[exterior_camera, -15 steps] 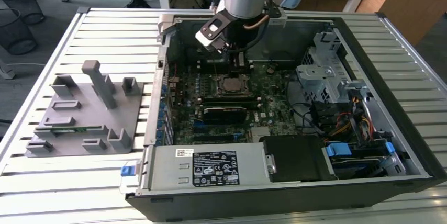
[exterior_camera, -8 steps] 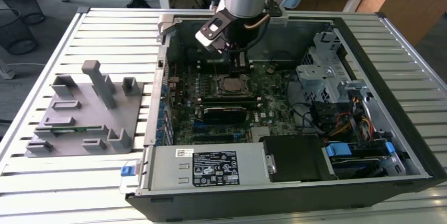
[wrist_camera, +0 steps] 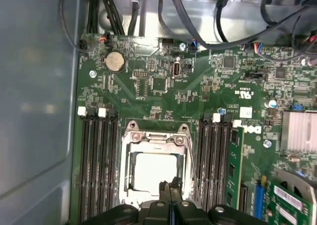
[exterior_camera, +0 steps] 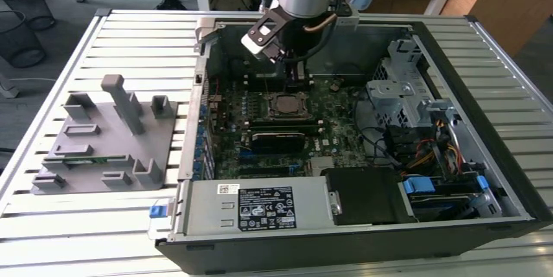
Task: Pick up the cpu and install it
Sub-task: 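Install the first cpu locking lever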
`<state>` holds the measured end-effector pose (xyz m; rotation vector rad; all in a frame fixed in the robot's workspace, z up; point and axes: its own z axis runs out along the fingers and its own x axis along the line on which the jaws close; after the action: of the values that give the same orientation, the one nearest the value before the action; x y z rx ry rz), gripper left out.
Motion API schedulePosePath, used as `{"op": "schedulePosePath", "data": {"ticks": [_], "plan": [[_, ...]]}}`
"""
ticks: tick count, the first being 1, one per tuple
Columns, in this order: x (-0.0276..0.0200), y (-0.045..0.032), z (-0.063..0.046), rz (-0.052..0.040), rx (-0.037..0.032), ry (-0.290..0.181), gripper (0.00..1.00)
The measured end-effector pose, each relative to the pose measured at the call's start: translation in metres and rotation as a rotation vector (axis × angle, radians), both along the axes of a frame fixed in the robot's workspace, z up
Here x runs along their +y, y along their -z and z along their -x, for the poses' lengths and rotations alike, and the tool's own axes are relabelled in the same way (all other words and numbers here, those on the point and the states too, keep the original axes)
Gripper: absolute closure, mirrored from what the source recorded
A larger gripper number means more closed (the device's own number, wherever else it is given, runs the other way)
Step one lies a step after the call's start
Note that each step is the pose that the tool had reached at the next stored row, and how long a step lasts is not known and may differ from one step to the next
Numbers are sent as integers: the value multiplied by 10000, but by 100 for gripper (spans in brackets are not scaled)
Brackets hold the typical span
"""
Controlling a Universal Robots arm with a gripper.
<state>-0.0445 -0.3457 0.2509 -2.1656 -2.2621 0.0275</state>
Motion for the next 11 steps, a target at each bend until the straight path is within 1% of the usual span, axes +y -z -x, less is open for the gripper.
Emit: {"op": "schedulePosePath", "data": {"ticks": [2,4,11], "plan": [[0,-58,0,0,-2,-2,88],[-2,-71,0,-3,-13,-126,88],[-2,-71,0,-2,-13,-1395,88]]}}
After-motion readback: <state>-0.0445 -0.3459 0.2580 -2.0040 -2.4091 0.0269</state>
